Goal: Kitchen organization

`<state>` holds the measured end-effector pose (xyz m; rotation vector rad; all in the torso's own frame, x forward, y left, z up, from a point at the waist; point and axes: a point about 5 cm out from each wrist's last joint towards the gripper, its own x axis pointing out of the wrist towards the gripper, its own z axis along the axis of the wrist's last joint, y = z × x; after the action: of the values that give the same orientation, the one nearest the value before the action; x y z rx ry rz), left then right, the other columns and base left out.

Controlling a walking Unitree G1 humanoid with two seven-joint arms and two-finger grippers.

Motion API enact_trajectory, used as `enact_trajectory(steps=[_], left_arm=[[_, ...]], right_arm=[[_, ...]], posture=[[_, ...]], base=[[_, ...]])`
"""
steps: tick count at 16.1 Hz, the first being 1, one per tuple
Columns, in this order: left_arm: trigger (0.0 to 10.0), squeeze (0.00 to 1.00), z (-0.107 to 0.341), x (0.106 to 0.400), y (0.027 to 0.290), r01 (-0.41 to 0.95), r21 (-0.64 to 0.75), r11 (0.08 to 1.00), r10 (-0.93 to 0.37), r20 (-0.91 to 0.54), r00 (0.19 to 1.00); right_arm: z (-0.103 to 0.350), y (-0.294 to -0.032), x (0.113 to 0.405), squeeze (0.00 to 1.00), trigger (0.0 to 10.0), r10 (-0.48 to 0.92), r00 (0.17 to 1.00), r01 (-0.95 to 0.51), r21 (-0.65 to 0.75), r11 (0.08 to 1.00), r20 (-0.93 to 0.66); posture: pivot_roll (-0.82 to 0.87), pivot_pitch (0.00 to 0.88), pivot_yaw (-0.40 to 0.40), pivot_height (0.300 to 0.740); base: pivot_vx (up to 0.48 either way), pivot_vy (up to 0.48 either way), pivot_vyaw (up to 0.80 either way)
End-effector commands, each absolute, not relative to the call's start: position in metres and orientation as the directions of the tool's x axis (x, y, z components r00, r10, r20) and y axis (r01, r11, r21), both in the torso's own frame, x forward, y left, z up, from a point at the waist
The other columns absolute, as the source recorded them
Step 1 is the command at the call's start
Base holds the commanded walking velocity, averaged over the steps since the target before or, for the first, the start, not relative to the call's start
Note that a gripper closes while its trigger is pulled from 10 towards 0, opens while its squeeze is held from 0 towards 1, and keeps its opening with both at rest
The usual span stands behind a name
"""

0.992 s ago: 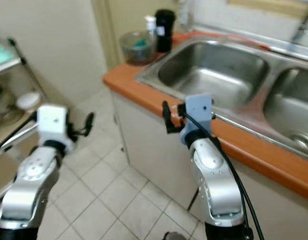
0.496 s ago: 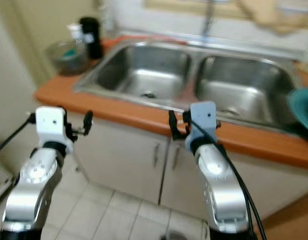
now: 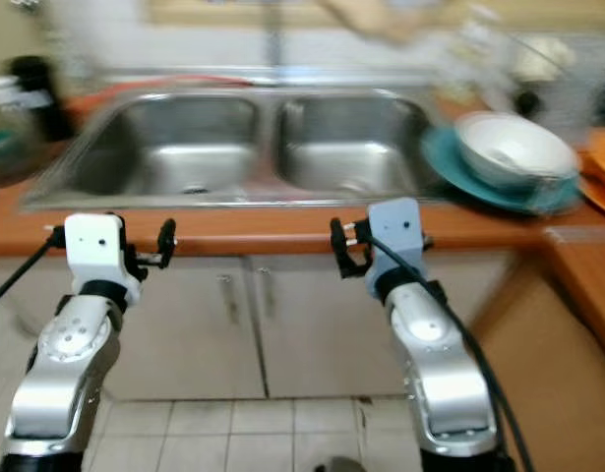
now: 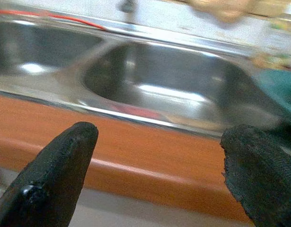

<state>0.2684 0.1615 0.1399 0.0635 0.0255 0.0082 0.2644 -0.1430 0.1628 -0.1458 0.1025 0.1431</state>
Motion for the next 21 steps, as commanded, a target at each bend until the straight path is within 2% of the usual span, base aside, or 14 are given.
enact_trajectory(steps=[1,3,5,13,15,17,18,19,21], left_arm=[[10.0,0.00,0.144,0.270,0.166,-0.026,0.059,0.998,0.027,-0.012,1.000],[10.0,0.00,0.145,0.271,0.165,-0.022,0.070,0.997,0.023,-0.008,1.000],[10.0,0.00,0.146,0.271,0.164,-0.014,0.080,0.997,0.014,0.001,1.000],[10.0,0.00,0.151,0.269,0.159,0.013,0.119,0.993,-0.016,0.027,1.000],[10.0,0.00,0.152,0.270,0.157,0.022,0.142,0.990,-0.027,0.032,0.999],[10.0,0.00,0.156,0.270,0.159,0.020,0.089,0.996,-0.025,0.054,0.998],[10.0,0.00,0.157,0.270,0.161,0.008,0.071,0.997,-0.012,0.051,0.999],[10.0,0.00,0.157,0.271,0.162,0.001,0.052,0.999,-0.003,0.039,0.999],[10.0,0.00,0.161,0.271,0.160,0.029,0.064,0.998,-0.033,0.072,0.997]], right_arm=[[0.173,-0.137,0.263,1.00,10.0,0.164,0.983,-0.172,-0.122,0.977,-0.077],[0.171,-0.138,0.261,1.00,10.0,0.135,0.985,-0.148,-0.121,0.982,-0.107],[0.178,-0.137,0.263,1.00,10.0,0.159,0.987,-0.161,-0.162,0.974,-0.024],[0.180,-0.138,0.264,1.00,10.0,0.147,0.989,-0.144,-0.140,0.980,0.008],[0.182,-0.139,0.265,1.00,10.0,0.138,0.990,-0.138,-0.097,0.986,-0.003],[0.184,-0.139,0.266,1.00,10.0,0.143,0.990,-0.142,-0.085,0.986,0.003],[0.185,-0.139,0.267,0.95,10.0,0.143,0.990,-0.142,-0.083,0.986,0.007],[0.187,-0.140,0.267,0.00,10.0,0.136,0.991,-0.134,-0.096,0.986,0.016],[0.188,-0.140,0.267,0.00,10.0,0.141,0.990,-0.139,-0.101,0.985,0.018]], posture=[[-0.10,0.000,0.044,0.740],[-0.10,0.000,0.038,0.740],[-0.09,0.000,0.036,0.740],[-0.09,0.000,0.026,0.740],[-0.08,0.000,0.024,0.740],[-0.08,0.000,0.029,0.740],[-0.08,0.000,0.029,0.740],[-0.08,0.000,0.031,0.740],[-0.08,0.000,0.031,0.740]], base=[[0.000,0.000,-0.80],[0.000,0.000,-0.79],[0.000,0.000,-0.80],[0.000,0.000,-0.80],[0.000,-0.480,-0.23],[0.000,-0.167,0.00],[0.000,0.000,0.00],[0.000,0.000,0.00],[0.000,0.000,0.00]])
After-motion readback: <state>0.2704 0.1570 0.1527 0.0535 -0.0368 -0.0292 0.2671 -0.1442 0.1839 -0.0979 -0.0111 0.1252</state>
